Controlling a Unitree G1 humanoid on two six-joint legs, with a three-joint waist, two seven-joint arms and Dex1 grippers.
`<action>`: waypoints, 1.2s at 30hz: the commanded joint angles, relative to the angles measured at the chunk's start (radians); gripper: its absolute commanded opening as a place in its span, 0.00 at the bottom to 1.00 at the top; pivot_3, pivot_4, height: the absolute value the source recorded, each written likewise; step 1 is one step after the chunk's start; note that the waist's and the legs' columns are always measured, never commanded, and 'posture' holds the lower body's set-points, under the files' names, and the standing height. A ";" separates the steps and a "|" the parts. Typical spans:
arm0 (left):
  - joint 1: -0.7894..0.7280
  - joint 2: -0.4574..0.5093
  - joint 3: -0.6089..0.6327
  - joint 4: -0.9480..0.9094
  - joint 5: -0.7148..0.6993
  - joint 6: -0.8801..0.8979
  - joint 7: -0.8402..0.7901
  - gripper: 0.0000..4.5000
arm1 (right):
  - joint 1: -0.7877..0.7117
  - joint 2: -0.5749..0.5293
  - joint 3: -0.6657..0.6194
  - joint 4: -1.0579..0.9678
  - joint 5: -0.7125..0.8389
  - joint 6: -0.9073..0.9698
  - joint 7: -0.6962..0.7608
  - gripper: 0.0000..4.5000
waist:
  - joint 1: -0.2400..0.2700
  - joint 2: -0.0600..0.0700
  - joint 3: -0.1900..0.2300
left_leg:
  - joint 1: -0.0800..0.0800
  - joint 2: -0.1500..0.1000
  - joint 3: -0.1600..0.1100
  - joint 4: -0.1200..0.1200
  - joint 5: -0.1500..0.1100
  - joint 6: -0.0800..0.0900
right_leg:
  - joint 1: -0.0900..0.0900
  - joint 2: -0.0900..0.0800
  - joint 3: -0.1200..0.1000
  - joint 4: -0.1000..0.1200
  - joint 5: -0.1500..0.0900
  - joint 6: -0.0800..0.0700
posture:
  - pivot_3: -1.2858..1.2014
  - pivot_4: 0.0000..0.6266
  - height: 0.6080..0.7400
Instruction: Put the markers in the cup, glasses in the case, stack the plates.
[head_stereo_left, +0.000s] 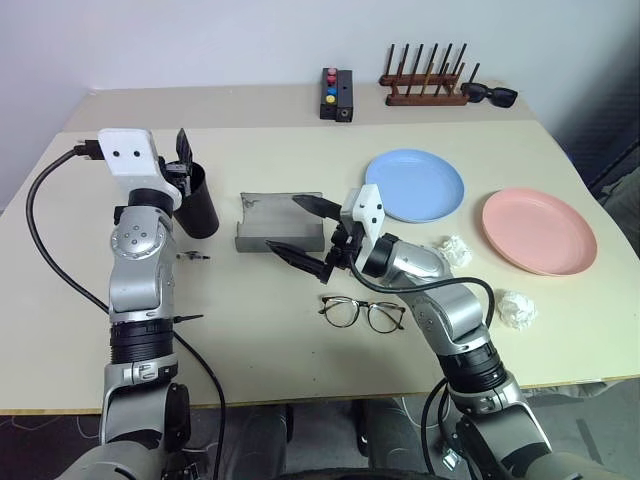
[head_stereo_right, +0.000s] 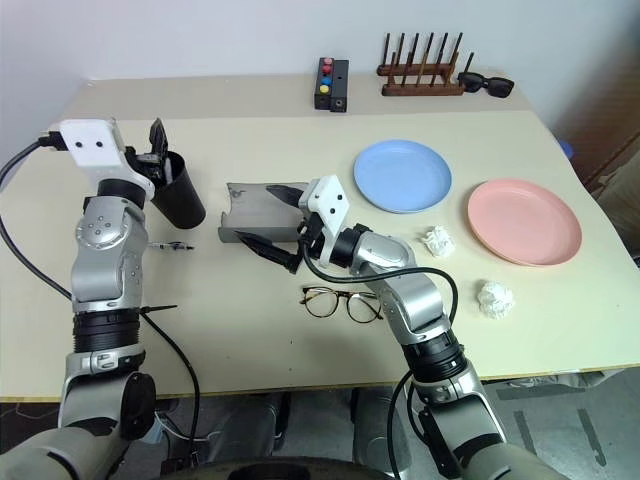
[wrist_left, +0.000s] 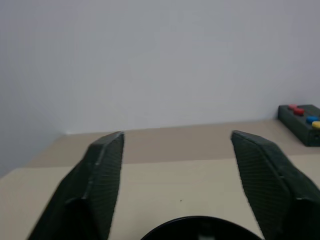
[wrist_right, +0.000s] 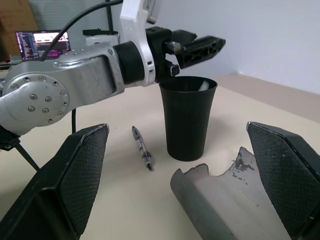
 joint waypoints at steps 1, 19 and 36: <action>-0.012 -0.005 0.035 -0.069 -0.025 0.007 0.027 0.71 | -0.024 0.014 -0.006 -0.019 0.005 -0.021 0.002 1.00 | 0.000 0.000 0.000 | 0.000 0.000 0.000 0.000 0.000 0.000 | 0.000 0.000 0.000 0.000 0.000 0.000 | 0.52 0.24 0.99; -0.040 -0.213 0.389 -0.369 -0.083 0.819 0.592 0.71 | -0.025 0.016 0.004 -0.014 0.012 -0.013 0.025 1.00 | 0.003 -0.001 0.000 | 0.001 -0.001 -0.002 0.004 0.000 0.000 | 0.005 0.000 -0.001 -0.001 0.001 0.002 | 0.52 0.24 0.99; -0.233 -0.305 0.567 -0.210 -0.067 1.104 0.679 0.71 | -0.019 0.022 0.004 -0.016 0.006 -0.017 0.017 1.00 | 0.001 -0.001 0.000 | 0.001 0.000 -0.002 0.002 0.000 -0.001 | 0.003 0.001 -0.001 -0.001 0.001 0.002 | 0.52 0.24 0.99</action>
